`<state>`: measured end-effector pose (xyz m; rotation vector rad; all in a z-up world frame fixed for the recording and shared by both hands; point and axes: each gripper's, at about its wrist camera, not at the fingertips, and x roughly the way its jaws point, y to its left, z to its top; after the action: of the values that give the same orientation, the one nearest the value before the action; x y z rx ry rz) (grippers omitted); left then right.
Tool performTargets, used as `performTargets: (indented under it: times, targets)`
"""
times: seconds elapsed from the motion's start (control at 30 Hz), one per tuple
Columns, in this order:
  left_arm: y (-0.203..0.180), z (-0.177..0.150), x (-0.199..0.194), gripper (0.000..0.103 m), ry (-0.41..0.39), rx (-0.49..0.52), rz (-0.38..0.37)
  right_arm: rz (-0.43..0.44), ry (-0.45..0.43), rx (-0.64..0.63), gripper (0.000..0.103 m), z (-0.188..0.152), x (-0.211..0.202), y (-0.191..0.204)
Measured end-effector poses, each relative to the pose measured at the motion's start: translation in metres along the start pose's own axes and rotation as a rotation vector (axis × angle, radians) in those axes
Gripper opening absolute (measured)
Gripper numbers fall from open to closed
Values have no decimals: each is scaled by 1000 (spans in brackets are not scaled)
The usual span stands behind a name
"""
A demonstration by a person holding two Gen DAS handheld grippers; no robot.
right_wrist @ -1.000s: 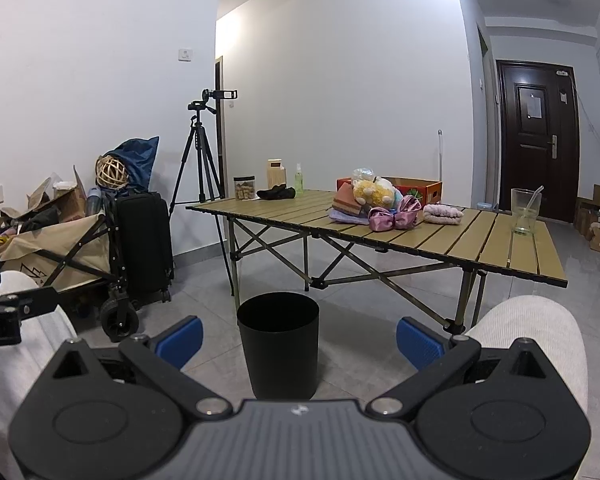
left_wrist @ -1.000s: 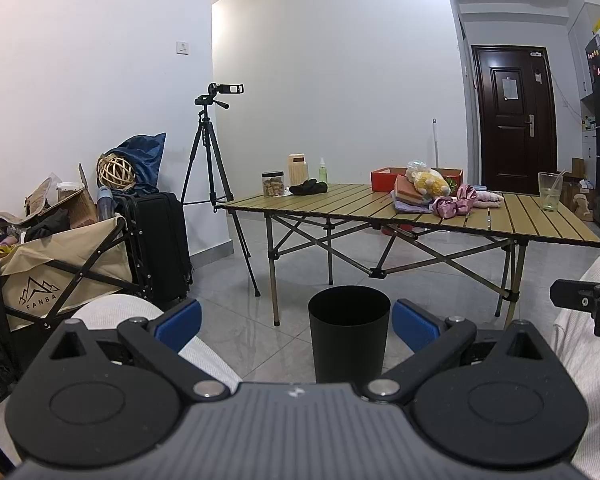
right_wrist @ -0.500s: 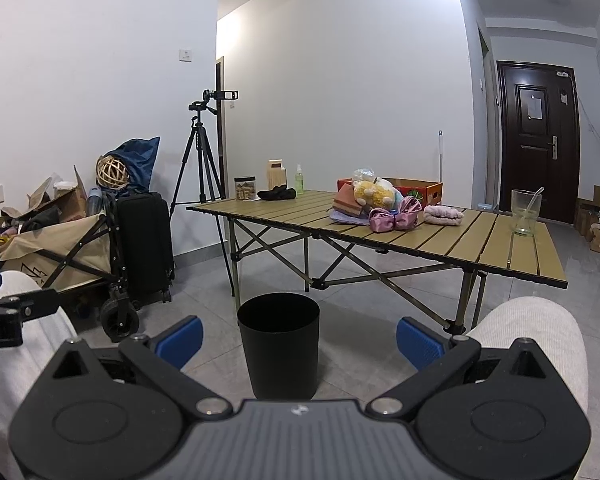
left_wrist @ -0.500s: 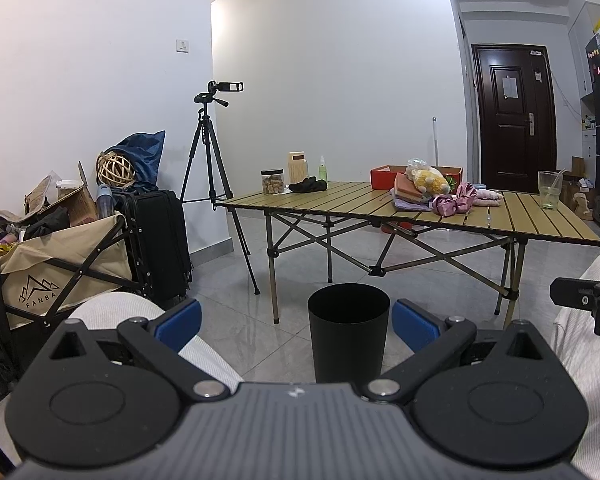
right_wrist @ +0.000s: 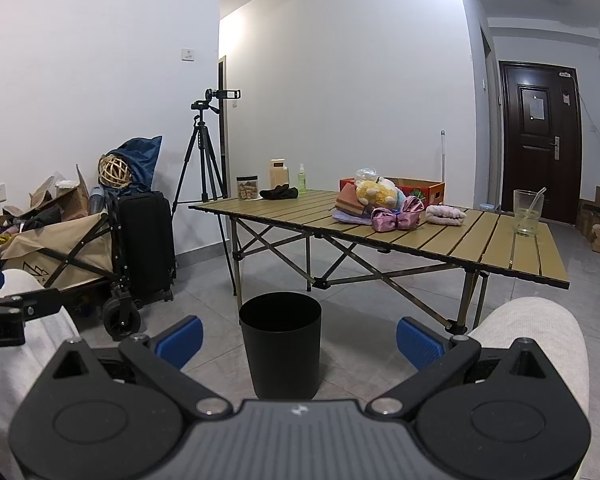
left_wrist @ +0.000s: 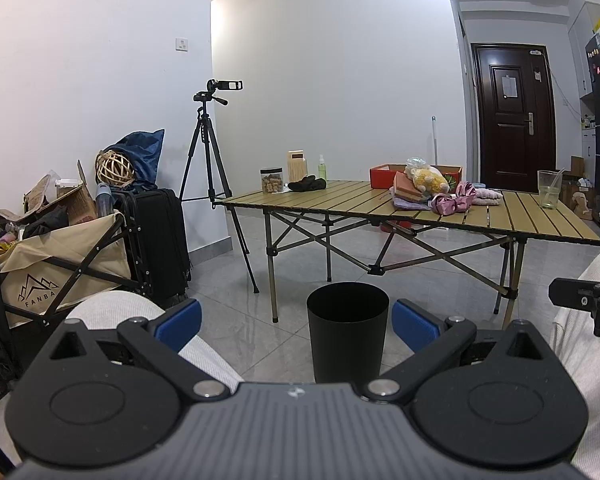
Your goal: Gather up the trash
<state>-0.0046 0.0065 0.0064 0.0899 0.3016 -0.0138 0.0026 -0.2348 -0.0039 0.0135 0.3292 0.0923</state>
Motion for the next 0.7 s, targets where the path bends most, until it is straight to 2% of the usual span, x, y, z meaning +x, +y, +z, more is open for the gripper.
performTargets:
  times: [0.7]
  targets:
    - [-2,-1,2,103,8,0,-5,-7,1,-1,103,2,2,-2]
